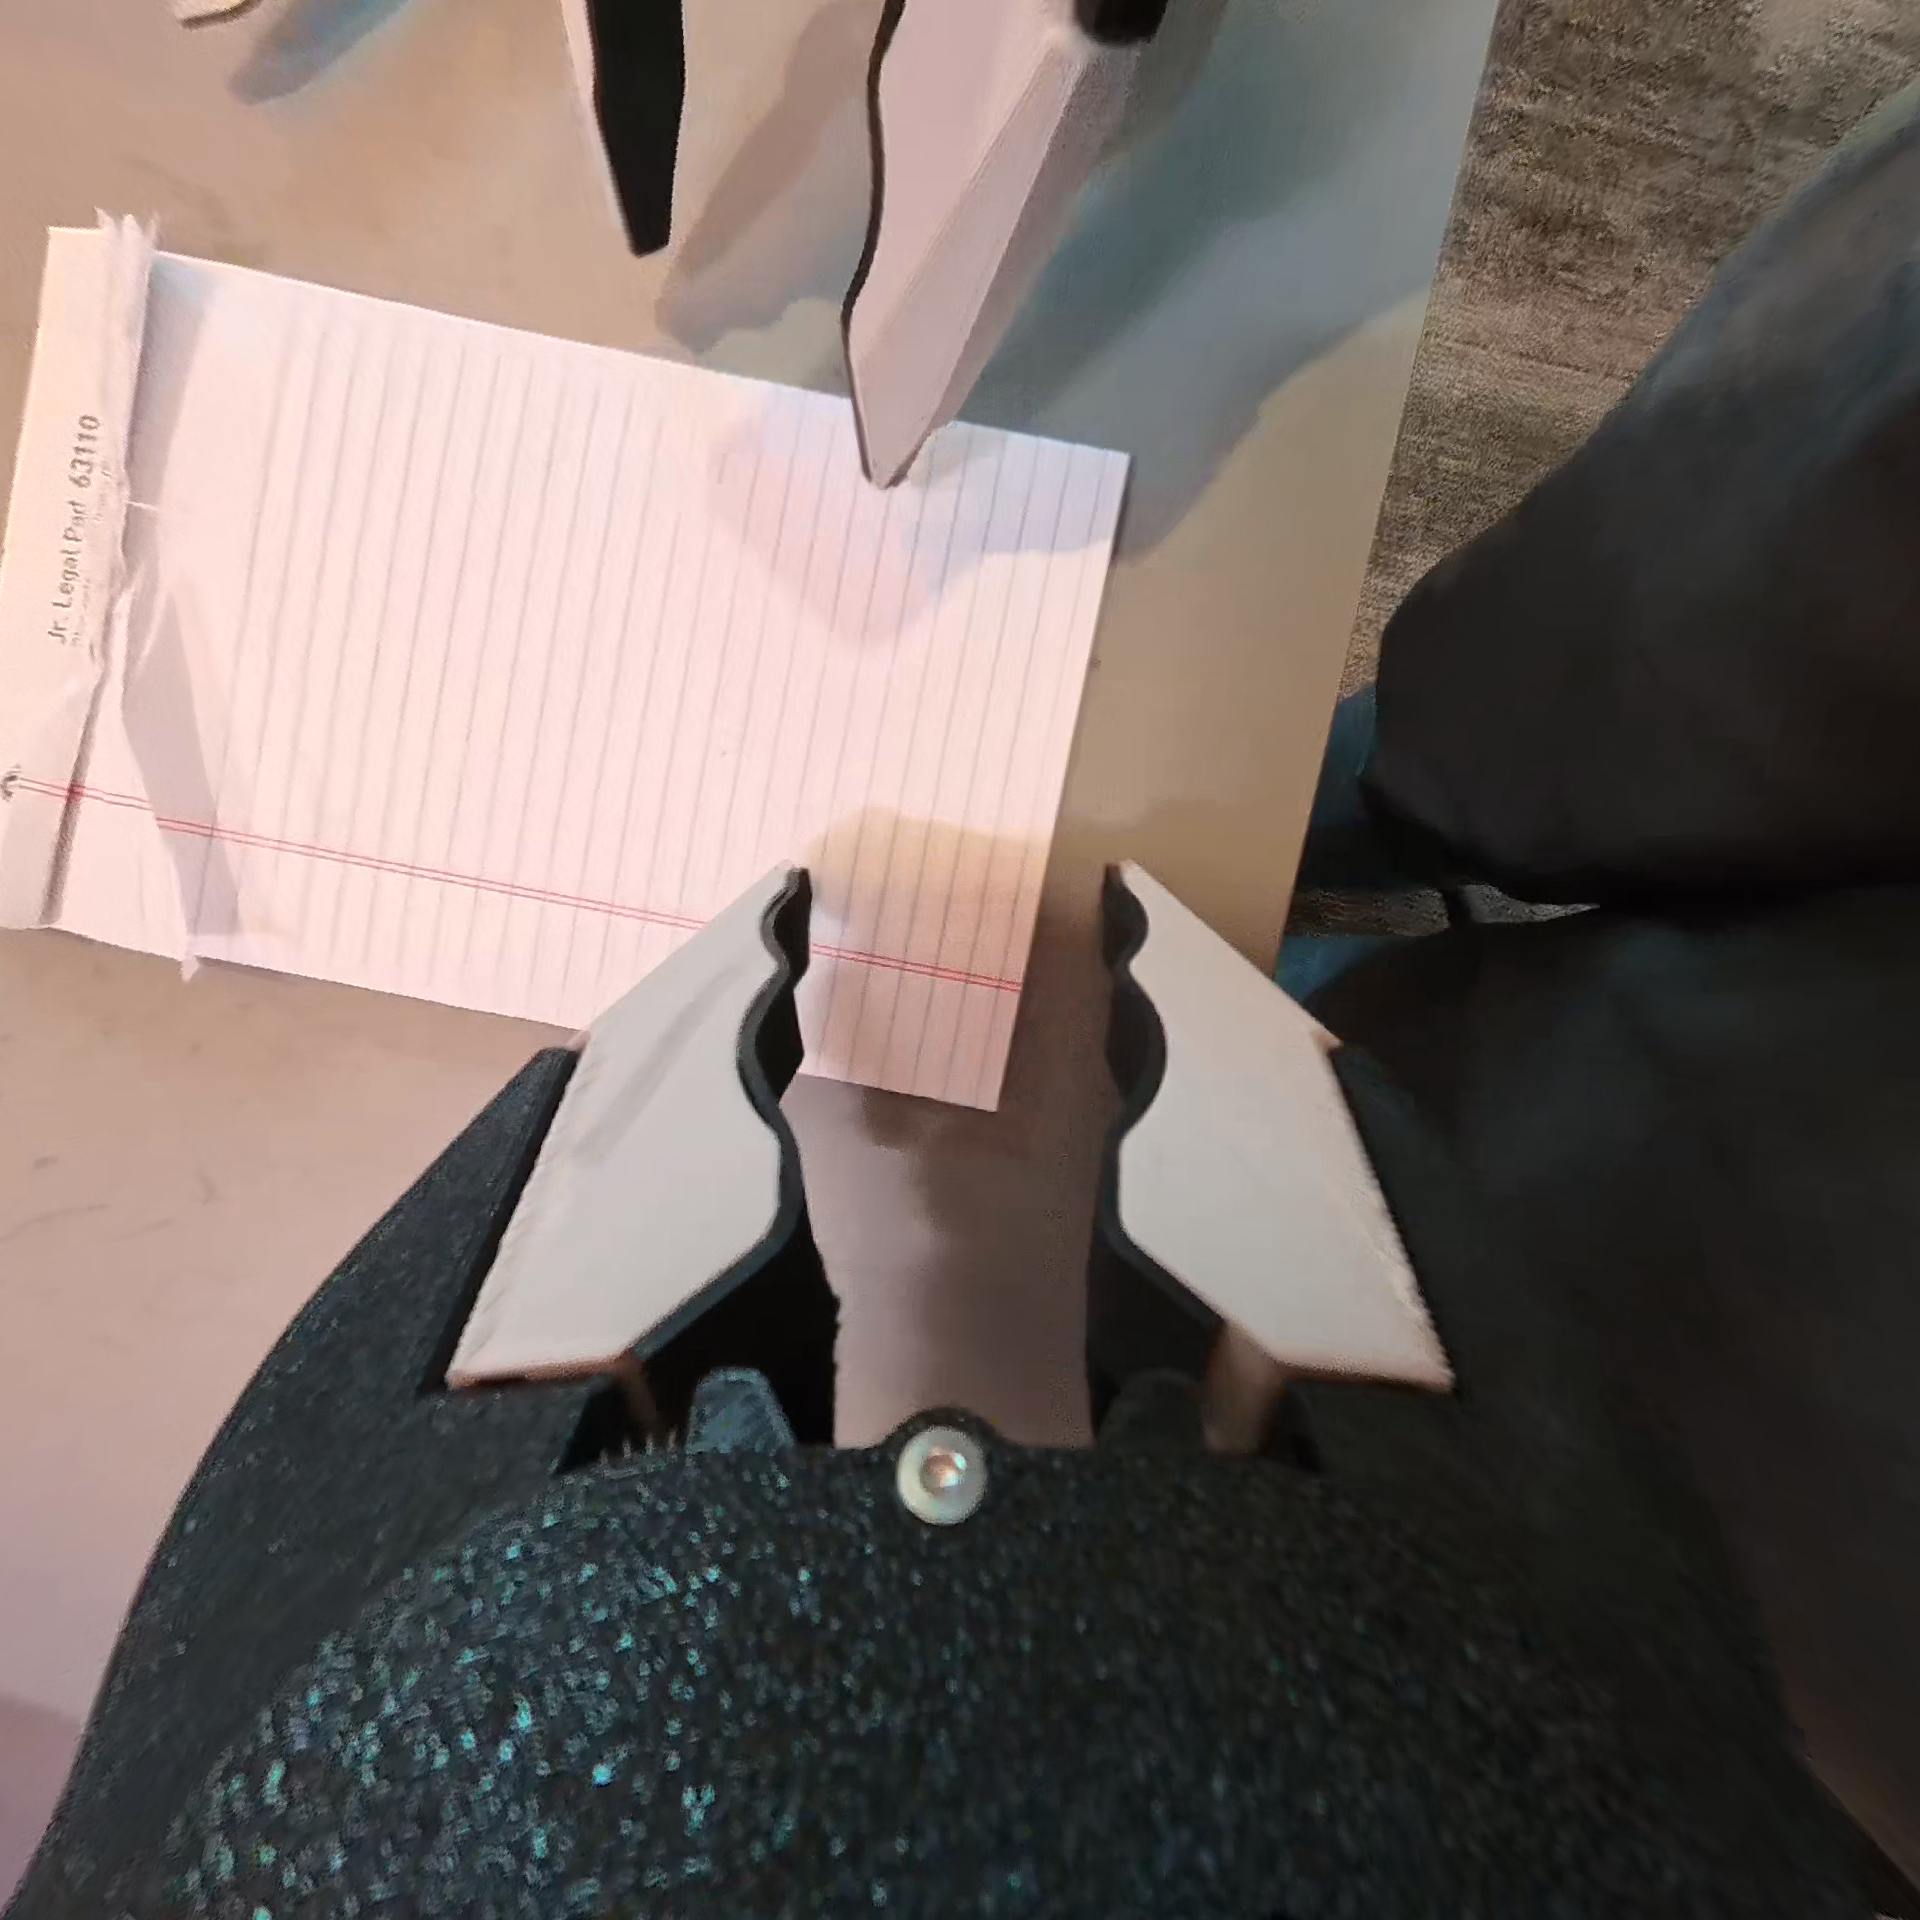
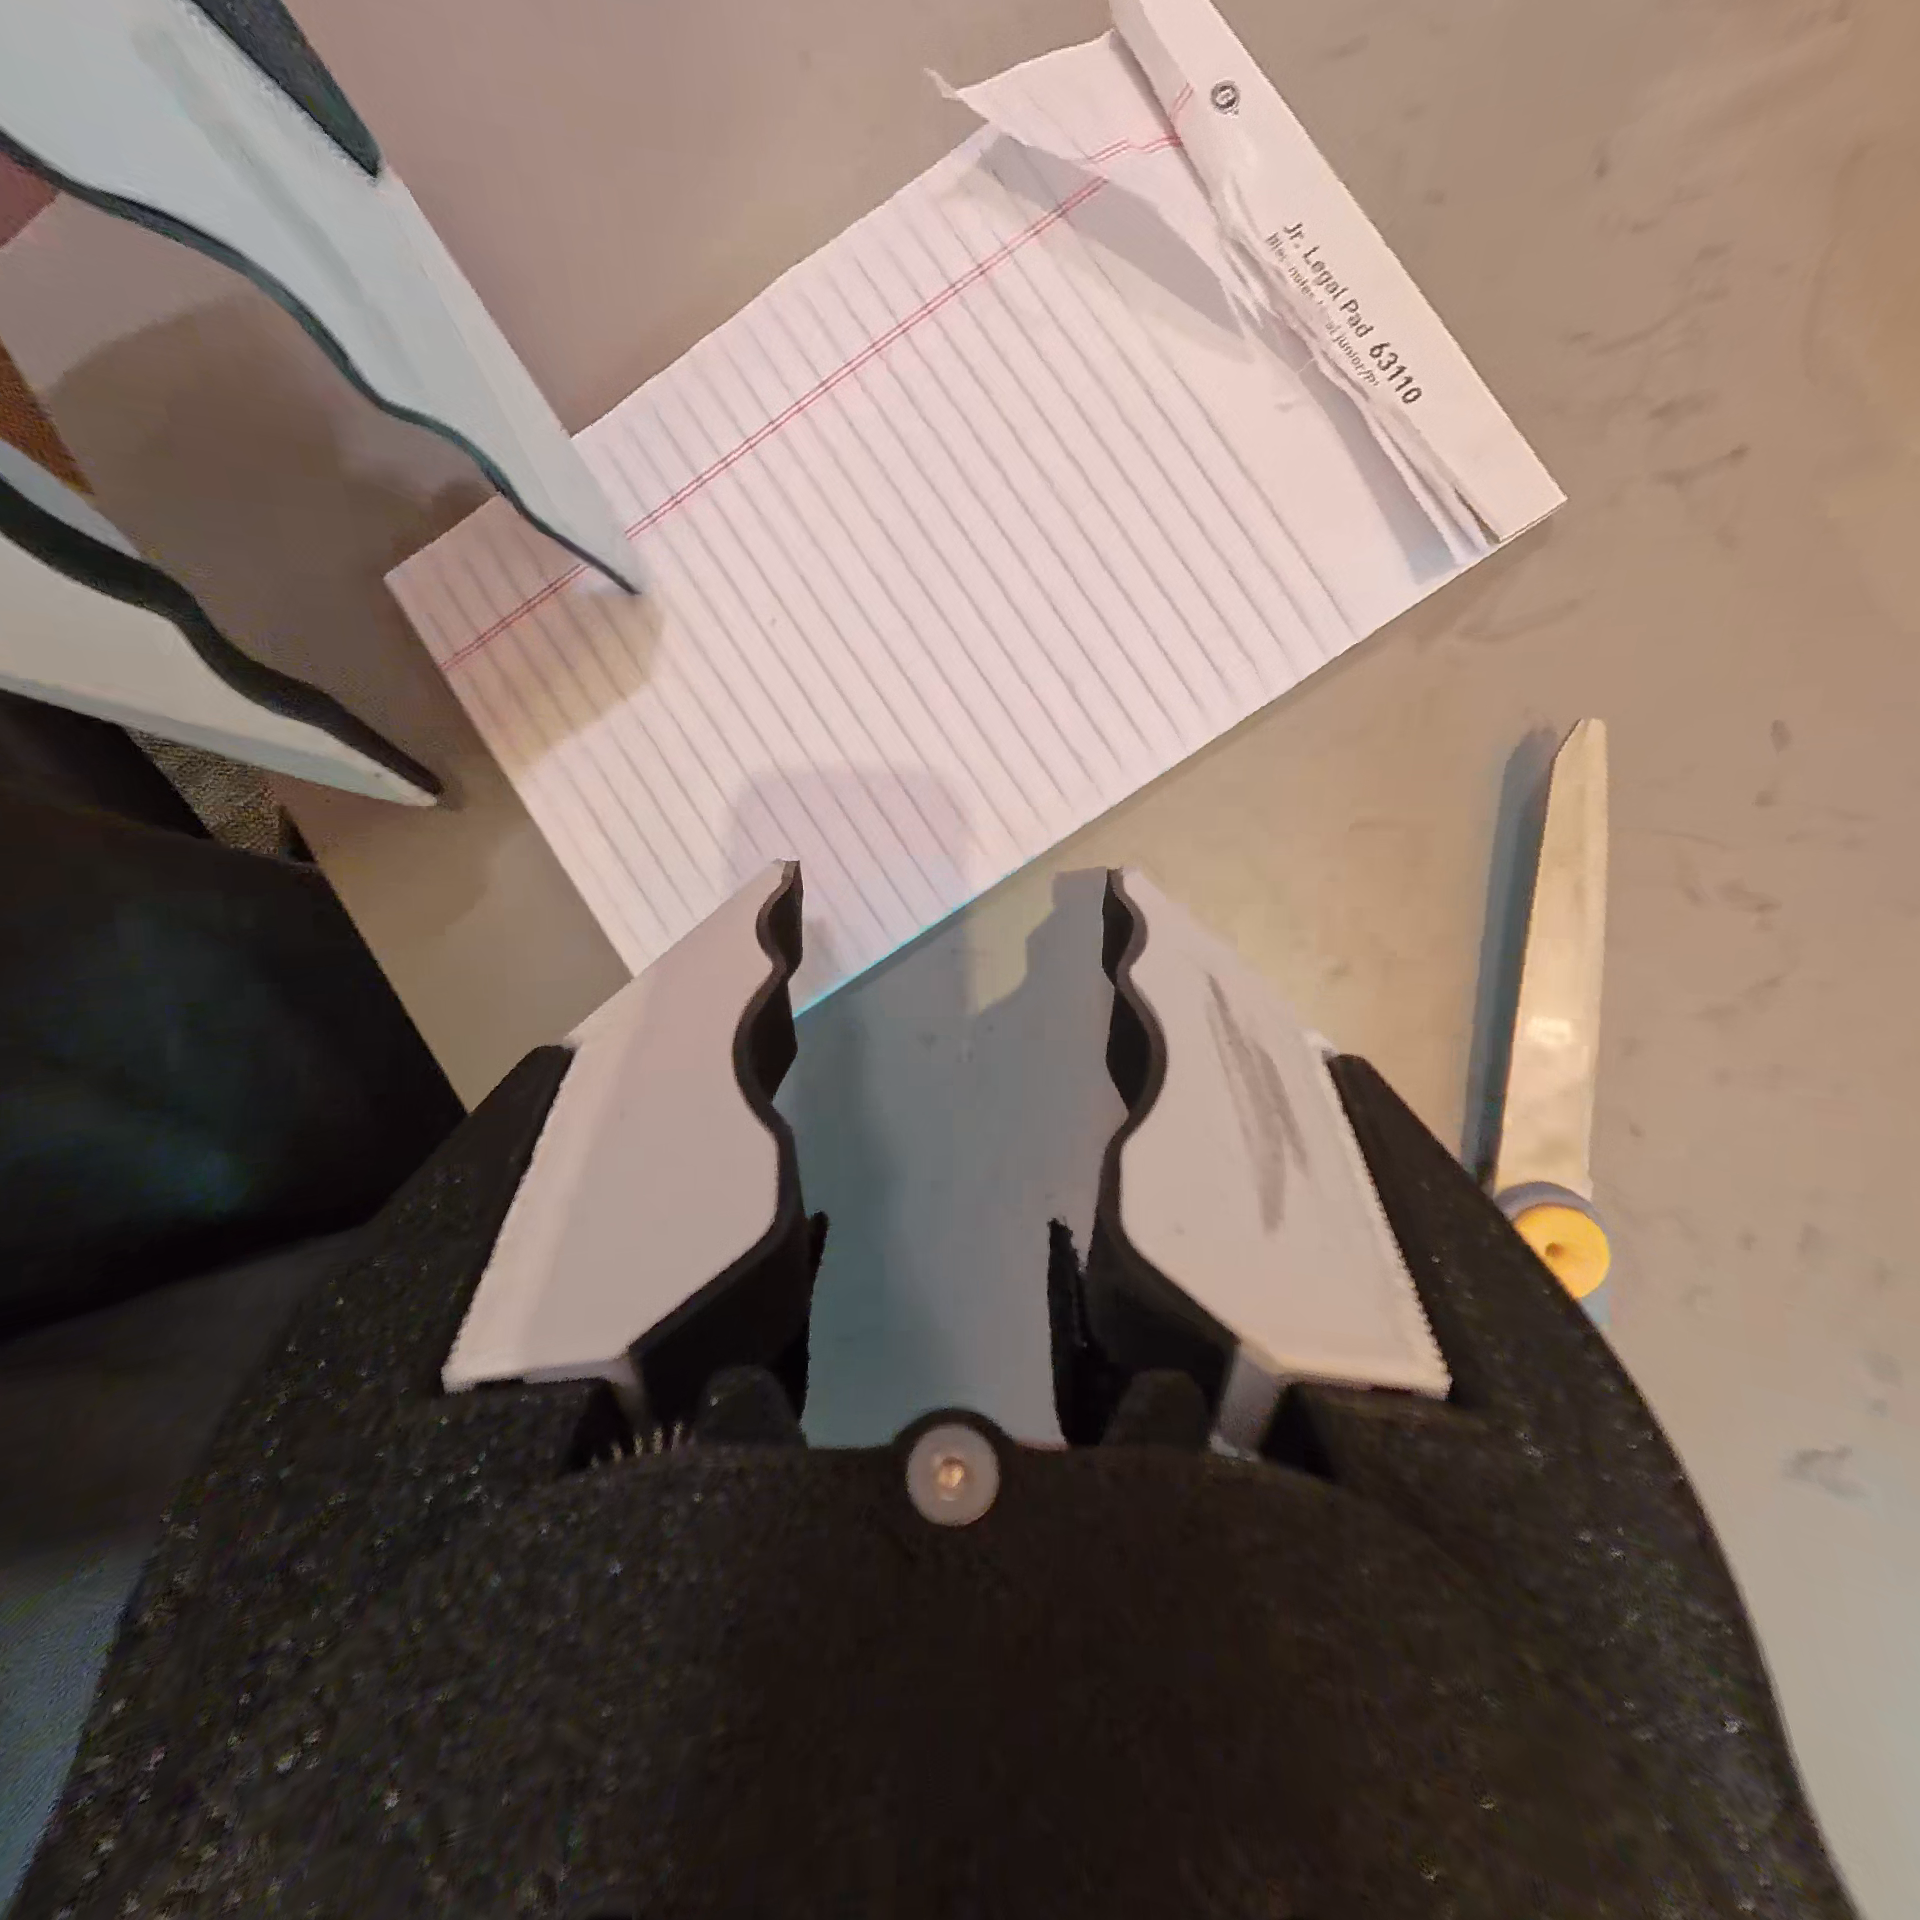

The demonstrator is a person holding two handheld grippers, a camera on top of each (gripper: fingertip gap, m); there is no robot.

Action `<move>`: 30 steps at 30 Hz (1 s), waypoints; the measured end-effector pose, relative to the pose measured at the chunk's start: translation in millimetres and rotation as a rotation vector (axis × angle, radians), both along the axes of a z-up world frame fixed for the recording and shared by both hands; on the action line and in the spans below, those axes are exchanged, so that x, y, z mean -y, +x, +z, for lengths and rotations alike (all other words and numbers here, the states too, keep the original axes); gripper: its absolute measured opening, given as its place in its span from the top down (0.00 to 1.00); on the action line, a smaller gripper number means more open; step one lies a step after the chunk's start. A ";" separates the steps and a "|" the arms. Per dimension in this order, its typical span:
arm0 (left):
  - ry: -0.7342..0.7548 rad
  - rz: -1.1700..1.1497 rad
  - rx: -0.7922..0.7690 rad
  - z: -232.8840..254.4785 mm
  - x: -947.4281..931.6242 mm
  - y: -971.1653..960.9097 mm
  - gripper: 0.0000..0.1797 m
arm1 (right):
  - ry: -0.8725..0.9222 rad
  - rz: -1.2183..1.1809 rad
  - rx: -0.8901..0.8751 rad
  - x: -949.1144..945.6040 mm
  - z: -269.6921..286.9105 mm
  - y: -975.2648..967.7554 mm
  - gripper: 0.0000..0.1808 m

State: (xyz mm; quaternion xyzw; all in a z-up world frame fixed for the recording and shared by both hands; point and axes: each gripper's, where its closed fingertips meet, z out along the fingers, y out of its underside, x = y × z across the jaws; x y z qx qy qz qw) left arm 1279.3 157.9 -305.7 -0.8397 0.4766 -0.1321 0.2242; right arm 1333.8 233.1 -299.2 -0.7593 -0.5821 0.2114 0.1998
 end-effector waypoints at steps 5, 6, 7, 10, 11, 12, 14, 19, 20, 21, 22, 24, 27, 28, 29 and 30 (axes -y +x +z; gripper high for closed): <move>0.063 0.003 -0.062 -6.1 -3.4 -3.7 0.77 | 0.003 0.022 0.006 10.8 -3.0 11.2 0.69; 0.056 0.007 -0.055 -5.8 -3.5 -3.3 0.77 | 0.004 0.022 0.006 11.8 -3.2 12.9 0.69; 0.049 0.006 -0.054 -5.6 -3.3 -3.4 0.78 | 0.002 0.020 0.007 12.7 -3.5 14.5 0.69; 0.036 -0.017 -0.051 -4.7 -0.3 -1.0 0.82 | -0.002 0.009 0.007 13.5 -4.0 19.2 0.69; 0.024 -0.017 -0.045 -4.3 1.0 0.3 0.84 | -0.005 0.007 0.006 13.8 -3.9 20.3 0.69; 0.013 -0.008 -0.042 -4.1 1.2 0.6 0.84 | -0.005 0.004 0.004 14.0 -3.3 21.4 0.69; -0.022 0.017 -0.017 -3.4 2.1 1.5 0.85 | -0.011 -0.002 -0.002 14.9 -2.4 22.9 0.69; -0.092 0.038 0.022 -2.2 1.9 1.8 0.85 | -0.018 -0.008 -0.005 18.3 -3.1 26.5 0.70; -0.106 0.039 0.031 -1.8 2.0 1.9 0.85 | -0.019 -0.010 -0.009 18.8 -2.8 26.7 0.70; -0.117 0.034 0.038 -1.4 2.3 1.8 0.86 | -0.021 -0.011 -0.011 19.7 -2.8 26.9 0.70; -0.128 0.032 0.043 -1.4 2.4 1.6 0.86 | -0.023 -0.012 -0.012 20.6 -3.0 27.2 0.70; -0.145 0.028 0.050 -1.3 2.4 1.9 0.86 | -0.024 -0.013 -0.010 22.2 -3.8 28.2 0.70; -0.166 0.020 0.056 -1.0 2.2 2.0 0.86 | -0.029 -0.020 -0.011 24.1 -5.0 29.7 0.70; -0.173 0.016 0.059 -0.9 2.2 2.0 0.86 | -0.031 -0.022 -0.012 24.6 -5.4 30.1 0.70; -0.182 0.015 0.063 -0.7 2.2 2.1 0.86 | -0.032 -0.024 -0.011 25.1 -5.9 30.7 0.70; -0.192 0.015 0.069 -0.5 2.2 2.1 0.86 | -0.033 -0.025 -0.010 25.6 -6.3 31.1 0.70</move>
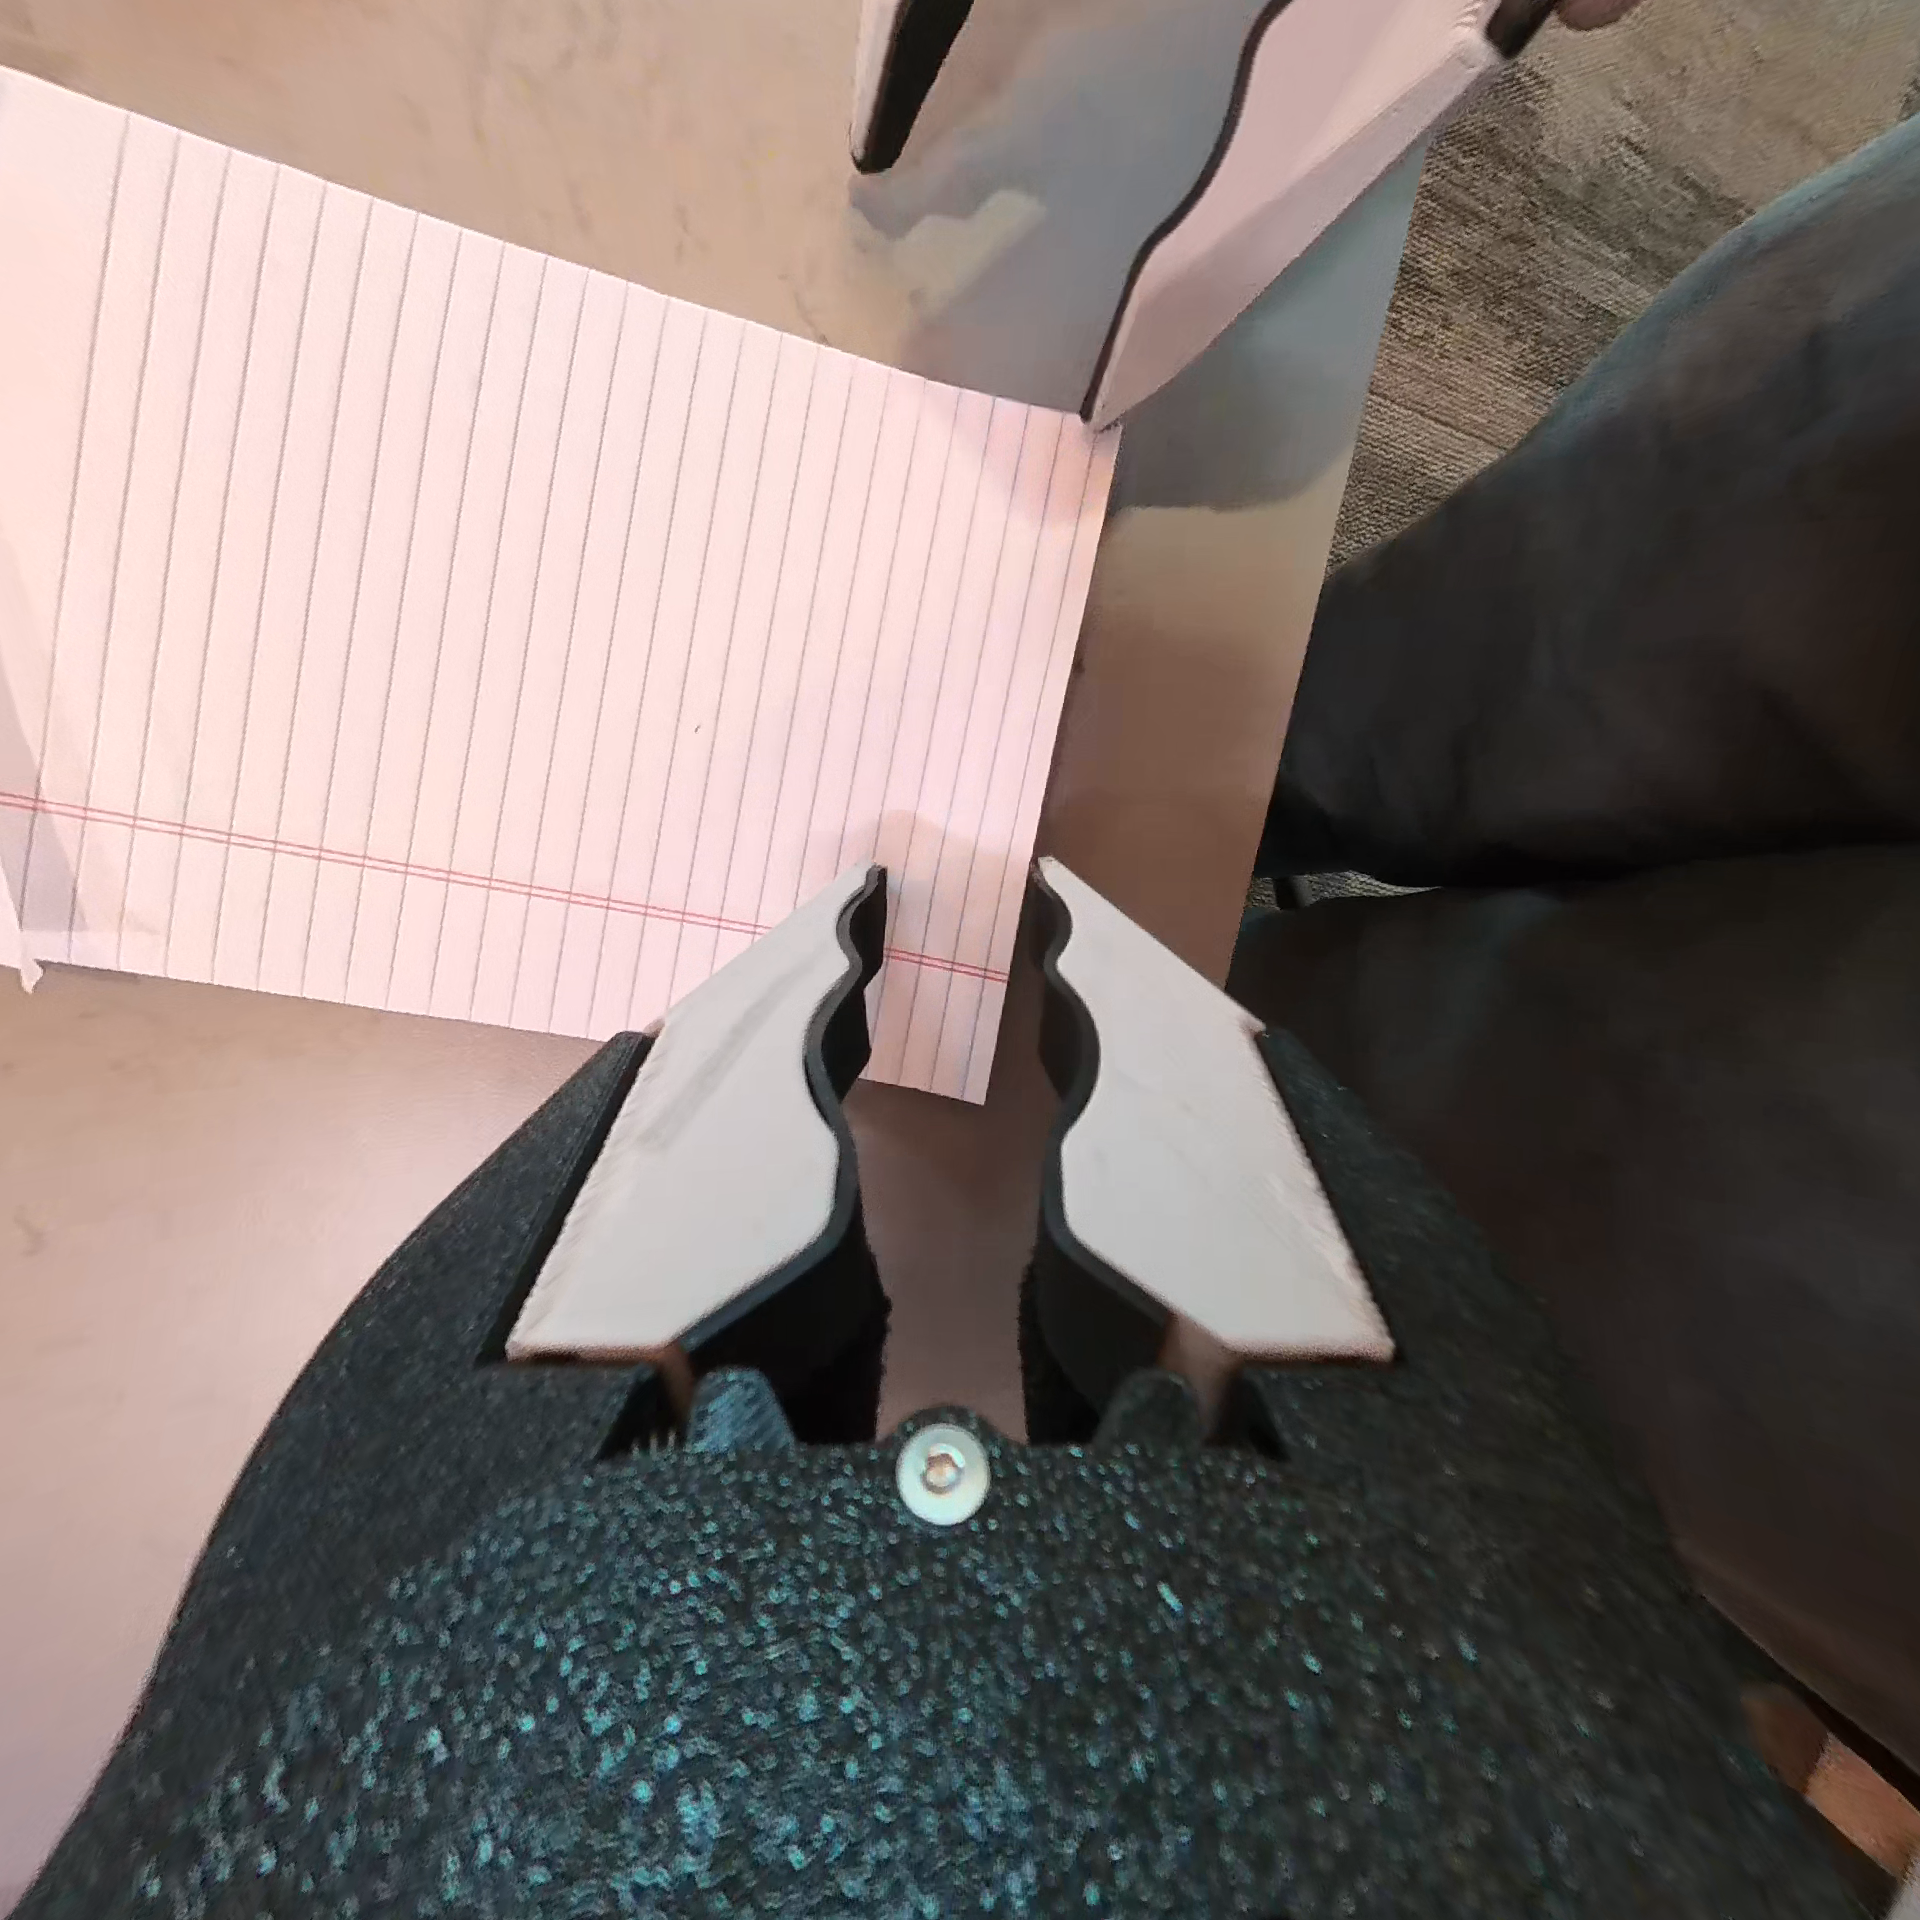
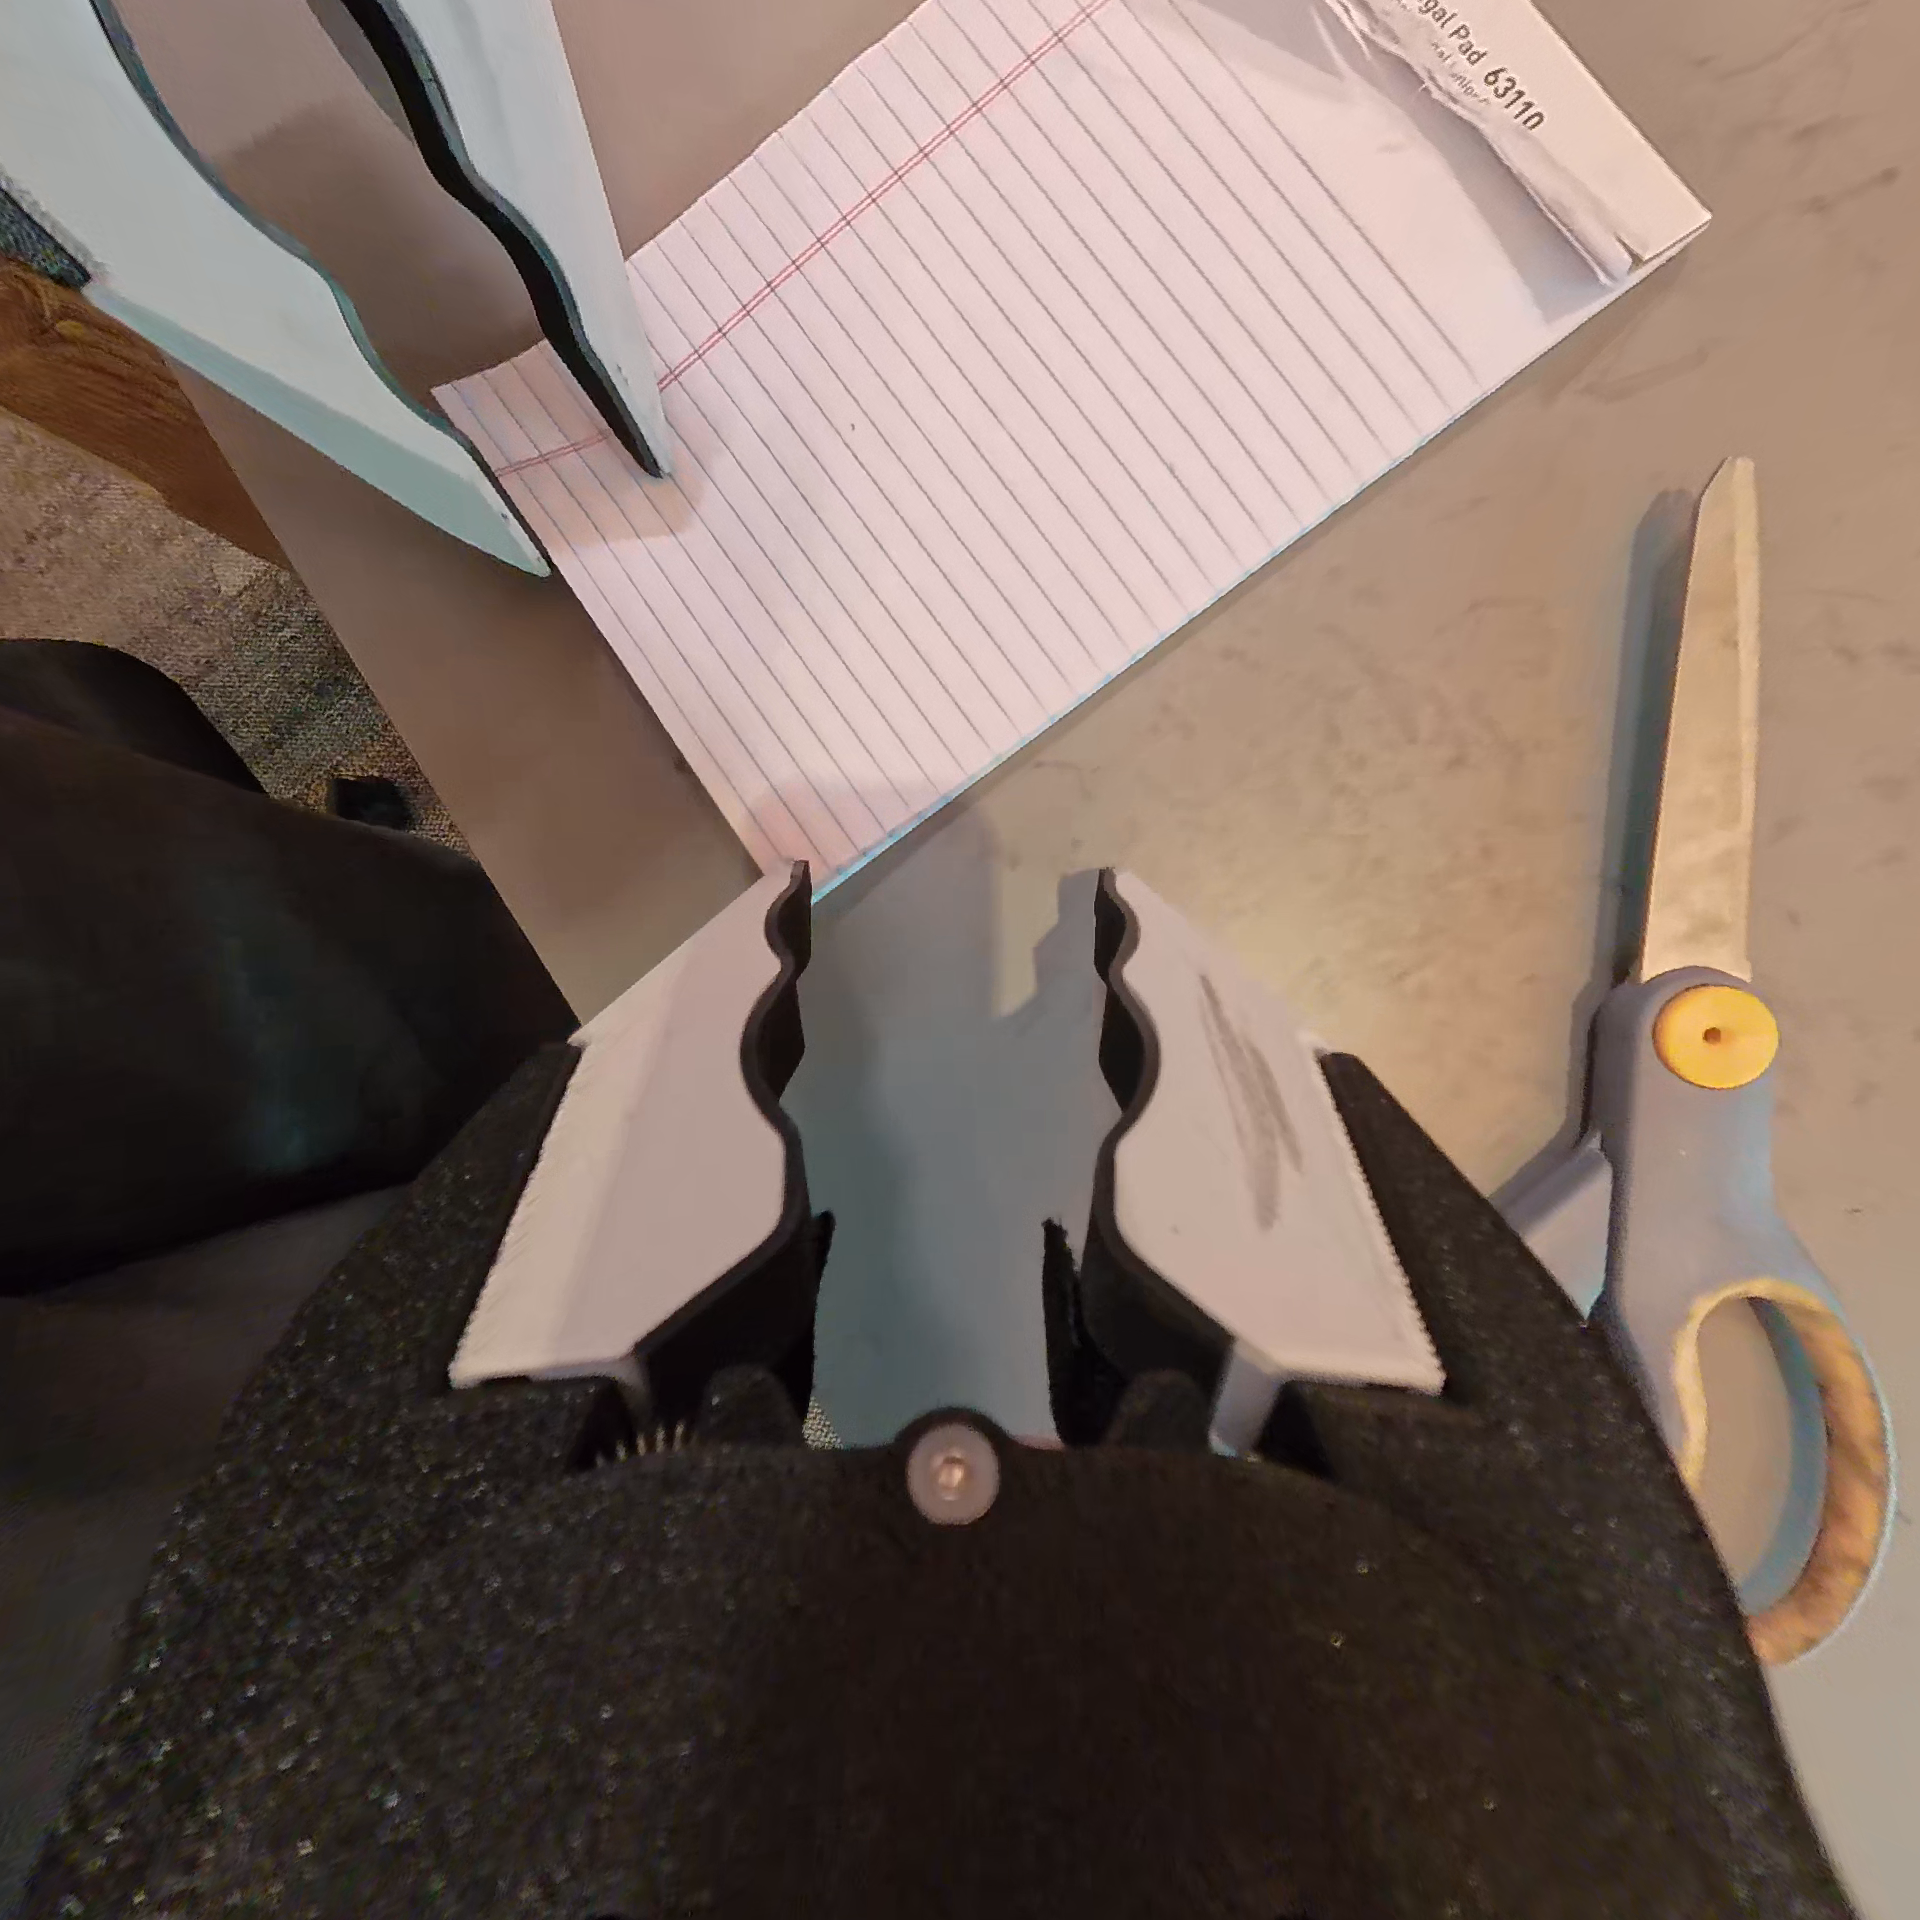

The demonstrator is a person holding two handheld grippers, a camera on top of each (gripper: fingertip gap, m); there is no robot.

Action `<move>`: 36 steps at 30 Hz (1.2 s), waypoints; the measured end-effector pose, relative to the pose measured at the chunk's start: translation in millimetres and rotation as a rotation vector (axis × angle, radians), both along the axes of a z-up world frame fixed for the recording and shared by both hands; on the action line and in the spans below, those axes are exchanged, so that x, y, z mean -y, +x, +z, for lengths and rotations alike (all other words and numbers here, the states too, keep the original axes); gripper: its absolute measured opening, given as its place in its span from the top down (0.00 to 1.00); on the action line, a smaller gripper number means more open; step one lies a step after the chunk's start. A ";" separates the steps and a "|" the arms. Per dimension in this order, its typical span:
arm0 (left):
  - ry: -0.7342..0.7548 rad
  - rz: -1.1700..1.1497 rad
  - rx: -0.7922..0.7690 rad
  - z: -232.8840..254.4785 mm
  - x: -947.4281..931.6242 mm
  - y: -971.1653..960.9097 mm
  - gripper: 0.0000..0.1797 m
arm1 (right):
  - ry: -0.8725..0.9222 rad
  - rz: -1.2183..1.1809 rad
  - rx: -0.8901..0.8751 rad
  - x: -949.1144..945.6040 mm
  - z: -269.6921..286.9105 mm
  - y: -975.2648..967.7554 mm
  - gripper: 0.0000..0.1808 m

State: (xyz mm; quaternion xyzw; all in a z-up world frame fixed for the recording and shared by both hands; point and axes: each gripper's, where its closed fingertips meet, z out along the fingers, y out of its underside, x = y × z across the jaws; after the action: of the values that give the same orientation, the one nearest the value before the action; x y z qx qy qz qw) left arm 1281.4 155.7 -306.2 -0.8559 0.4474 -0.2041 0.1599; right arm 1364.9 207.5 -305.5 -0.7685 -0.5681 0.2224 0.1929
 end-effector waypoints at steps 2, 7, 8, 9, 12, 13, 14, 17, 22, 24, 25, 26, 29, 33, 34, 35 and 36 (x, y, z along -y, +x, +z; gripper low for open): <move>-0.018 -0.002 0.008 0.4 -0.1 0.0 0.86 | -0.005 0.000 -0.003 1.3 -0.4 0.4 0.71; -0.068 -0.011 0.028 1.2 0.0 -0.1 0.86 | -0.012 0.000 -0.003 2.4 -2.3 1.5 0.71; -0.075 -0.016 0.030 1.3 0.0 -0.1 0.86 | -0.011 0.000 -0.001 2.2 -2.6 1.8 0.71; -0.081 -0.020 0.031 1.4 0.0 -0.1 0.86 | -0.011 0.001 -0.003 2.1 -2.5 1.8 0.71; -0.090 -0.034 0.029 1.5 0.1 -0.3 0.86 | -0.014 0.000 -0.006 2.1 -2.3 2.0 0.71; -0.097 -0.033 0.032 1.6 0.0 -0.1 0.86 | -0.013 0.003 -0.006 2.3 -2.6 2.2 0.71; -0.103 -0.034 0.034 1.8 0.1 -0.1 0.86 | -0.013 0.005 -0.008 2.7 -2.5 2.1 0.71; -0.112 -0.040 0.034 1.8 0.1 0.0 0.86 | -0.017 0.011 -0.016 4.0 -2.4 1.7 0.71; -0.149 -0.043 0.049 2.6 0.1 0.3 0.86 | -0.017 0.018 -0.024 5.8 -2.6 1.2 0.71; -0.159 -0.053 0.048 2.5 0.2 0.4 0.87 | -0.017 0.019 -0.023 5.6 -2.7 1.0 0.71; -0.165 -0.060 0.049 2.5 1.1 0.9 0.88 | -0.017 0.018 -0.024 5.6 -2.7 1.0 0.72; -0.176 -0.062 0.051 2.4 2.2 1.3 0.88 | -0.018 0.017 -0.024 5.5 -2.6 1.0 0.72; -0.195 -0.055 0.063 2.9 1.8 1.4 0.89 | -0.017 0.016 -0.025 5.5 -2.6 1.2 0.72; -0.222 -0.043 0.083 3.1 1.4 1.4 0.90 | -0.017 0.012 -0.028 4.9 -2.8 1.2 0.72; -0.235 -0.037 0.092 3.5 1.5 1.7 0.90 | -0.017 0.011 -0.028 4.6 -2.9 1.2 0.73; -0.243 -0.034 0.099 3.8 1.1 1.8 0.90 | -0.017 0.010 -0.028 4.3 -2.8 1.1 0.73; -0.249 -0.030 0.104 3.9 0.7 1.8 0.90 | -0.018 0.007 -0.029 4.0 -2.9 1.0 0.73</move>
State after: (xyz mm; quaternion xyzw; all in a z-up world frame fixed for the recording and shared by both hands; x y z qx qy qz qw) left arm 1283.2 155.1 -302.2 -0.8506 0.4225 -0.3046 0.0725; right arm 1365.9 203.5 -308.4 -0.7647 -0.5661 0.2393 0.1936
